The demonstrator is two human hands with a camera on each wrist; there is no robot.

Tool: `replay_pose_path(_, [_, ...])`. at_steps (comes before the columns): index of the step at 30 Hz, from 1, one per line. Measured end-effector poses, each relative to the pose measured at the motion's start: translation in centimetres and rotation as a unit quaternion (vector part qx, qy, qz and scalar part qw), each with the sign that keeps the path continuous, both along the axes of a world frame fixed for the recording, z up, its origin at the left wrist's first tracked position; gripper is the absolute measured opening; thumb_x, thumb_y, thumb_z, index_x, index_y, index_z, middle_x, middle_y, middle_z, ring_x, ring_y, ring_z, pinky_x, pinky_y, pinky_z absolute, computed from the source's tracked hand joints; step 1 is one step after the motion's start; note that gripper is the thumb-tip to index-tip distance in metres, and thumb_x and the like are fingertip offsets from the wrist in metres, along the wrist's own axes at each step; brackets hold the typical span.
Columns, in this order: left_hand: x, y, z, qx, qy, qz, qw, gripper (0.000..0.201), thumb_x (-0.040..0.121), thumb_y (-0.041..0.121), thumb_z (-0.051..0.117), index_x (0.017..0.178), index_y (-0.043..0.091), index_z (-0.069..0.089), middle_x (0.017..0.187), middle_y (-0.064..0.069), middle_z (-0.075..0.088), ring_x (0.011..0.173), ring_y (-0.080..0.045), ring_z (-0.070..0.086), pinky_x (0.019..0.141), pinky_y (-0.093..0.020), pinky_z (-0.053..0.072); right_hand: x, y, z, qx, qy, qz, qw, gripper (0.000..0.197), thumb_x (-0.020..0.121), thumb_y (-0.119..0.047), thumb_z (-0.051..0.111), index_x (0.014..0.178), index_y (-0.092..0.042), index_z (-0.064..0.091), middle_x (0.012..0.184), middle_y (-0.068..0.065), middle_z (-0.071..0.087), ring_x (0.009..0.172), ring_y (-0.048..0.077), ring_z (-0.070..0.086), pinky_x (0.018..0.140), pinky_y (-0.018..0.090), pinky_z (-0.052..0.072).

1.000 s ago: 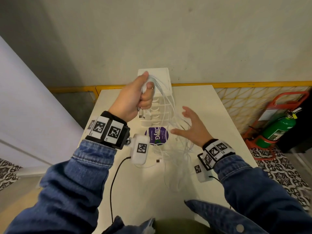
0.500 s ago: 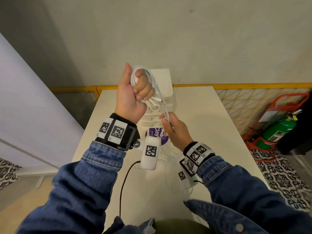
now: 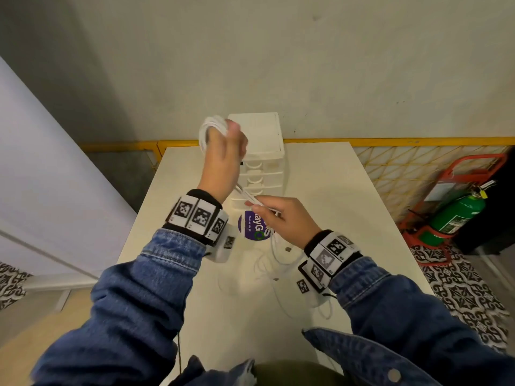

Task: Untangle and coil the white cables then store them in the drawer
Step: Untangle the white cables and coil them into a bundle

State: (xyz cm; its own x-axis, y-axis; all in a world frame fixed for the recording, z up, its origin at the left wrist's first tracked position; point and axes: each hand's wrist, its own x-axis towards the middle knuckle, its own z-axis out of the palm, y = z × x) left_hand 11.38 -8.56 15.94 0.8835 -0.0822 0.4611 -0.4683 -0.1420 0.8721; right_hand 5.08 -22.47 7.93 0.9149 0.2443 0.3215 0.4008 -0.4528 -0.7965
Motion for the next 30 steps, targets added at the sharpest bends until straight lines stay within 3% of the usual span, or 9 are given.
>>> replay_pose_path(3, [-0.4, 0.2, -1.2, 0.293, 0.015, -0.055, 0.954, 0.028, 0.101, 0.032, 0.037, 0.084, 0.011, 0.044, 0.069, 0.001, 0.048, 0.060, -0.014, 0.046, 0.063, -0.028, 0.043, 0.4, -0.5, 1.3, -0.015, -0.039, -0.013, 0.999, 0.028, 0.090, -0.039, 0.050, 0.099, -0.022, 0.070, 0.068, -0.017, 0.065, 0.067, 0.011, 0.062, 0.067, 0.038, 0.053])
replay_pose_path(5, [-0.4, 0.2, -1.6, 0.357, 0.060, -0.101, 0.927, 0.036, 0.100, 0.037, 0.038, 0.076, 0.010, 0.044, 0.062, -0.002, 0.046, 0.051, -0.014, 0.044, 0.054, -0.030, 0.039, 0.9, -1.2, 1.8, -0.015, -0.039, -0.027, 0.999, 0.021, 0.088, -0.036, 0.054, 0.093, -0.023, 0.071, 0.060, -0.012, 0.061, 0.060, 0.013, 0.059, 0.065, 0.042, 0.052])
replay_pose_path(9, [-1.1, 0.0, -1.8, 0.313, 0.228, -0.236, 0.891, 0.050, 0.092, 0.055, 0.039, 0.070, 0.011, 0.044, 0.044, 0.003, 0.035, 0.034, -0.008, 0.028, 0.038, -0.019, 0.025, 1.5, -2.2, 1.7, -0.004, -0.047, -0.024, 0.999, 0.009, 0.081, -0.031, 0.067, 0.086, -0.025, 0.071, 0.085, -0.001, 0.064, 0.081, 0.015, 0.062, 0.078, 0.039, 0.051])
replay_pose_path(11, [-1.2, 0.3, -1.8, 0.333, 0.223, -0.248, 0.882, 0.049, 0.084, 0.058, 0.051, 0.067, 0.012, 0.044, 0.042, 0.006, 0.036, 0.035, -0.008, 0.028, 0.039, -0.019, 0.025, 1.5, -2.7, 1.2, 0.003, -0.056, -0.031, 0.998, 0.007, 0.076, -0.032, 0.072, 0.080, -0.032, 0.066, 0.081, 0.000, 0.056, 0.073, 0.017, 0.055, 0.067, 0.034, 0.047])
replay_pose_path(14, [-0.7, 1.0, -1.9, 0.341, 0.206, -0.217, 0.891, 0.043, 0.078, 0.045, 0.070, 0.067, 0.009, 0.049, 0.043, 0.006, 0.037, 0.037, -0.007, 0.030, 0.041, -0.019, 0.025, 1.4, -3.6, 0.0, 0.001, -0.023, -0.056, 0.998, 0.022, 0.072, -0.040, 0.075, 0.084, -0.025, 0.064, 0.069, 0.000, 0.049, 0.063, 0.016, 0.046, 0.059, 0.034, 0.042])
replay_pose_path(20, [0.0, 1.9, -1.6, 0.300, 0.165, -0.116, 0.932, 0.039, 0.084, 0.027, 0.071, 0.055, 0.018, 0.045, 0.037, 0.011, 0.048, 0.035, 0.003, 0.043, 0.041, -0.009, 0.030, 1.3, -4.8, -1.9, -0.010, 0.025, -0.065, 0.998, 0.017, 0.083, -0.030, 0.066, 0.095, -0.019, 0.071, 0.086, -0.001, 0.069, 0.079, 0.014, 0.062, 0.077, 0.034, 0.049])
replay_pose_path(22, [-0.1, 2.2, -1.5, 0.284, 0.151, -0.089, 0.943, 0.041, 0.085, 0.027, 0.069, 0.053, 0.025, 0.044, 0.035, 0.017, 0.048, 0.037, 0.005, 0.045, 0.042, -0.009, 0.031, 1.4, -5.3, -2.2, -0.011, 0.018, -0.080, 0.997, 0.019, 0.085, -0.029, 0.064, 0.098, -0.018, 0.072, 0.085, -0.005, 0.069, 0.079, 0.013, 0.062, 0.076, 0.030, 0.050])
replay_pose_path(26, [0.3, 2.5, -1.7, 0.226, 0.159, -0.035, 0.960, 0.041, 0.085, 0.035, 0.067, 0.054, 0.017, 0.048, 0.041, 0.007, 0.038, 0.033, -0.003, 0.033, 0.038, -0.014, 0.028, 1.5, -5.9, -2.6, 0.002, 0.011, -0.133, 0.991, 0.022, 0.084, -0.019, 0.066, 0.105, -0.023, 0.068, 0.080, -0.010, 0.062, 0.074, 0.014, 0.062, 0.070, 0.021, 0.049])
replay_pose_path(30, [-0.2, 1.7, -1.6, 0.175, 0.192, -0.064, 0.963, 0.042, 0.088, 0.034, 0.064, 0.054, 0.018, 0.045, 0.042, 0.003, 0.036, 0.033, -0.009, 0.029, 0.037, -0.019, 0.026, 1.5, -5.4, -2.8, -0.029, -0.077, -0.179, 0.980, 0.023, 0.085, -0.014, 0.061, 0.107, -0.020, 0.065, 0.095, -0.005, 0.058, 0.078, 0.010, 0.059, 0.073, 0.018, 0.051])
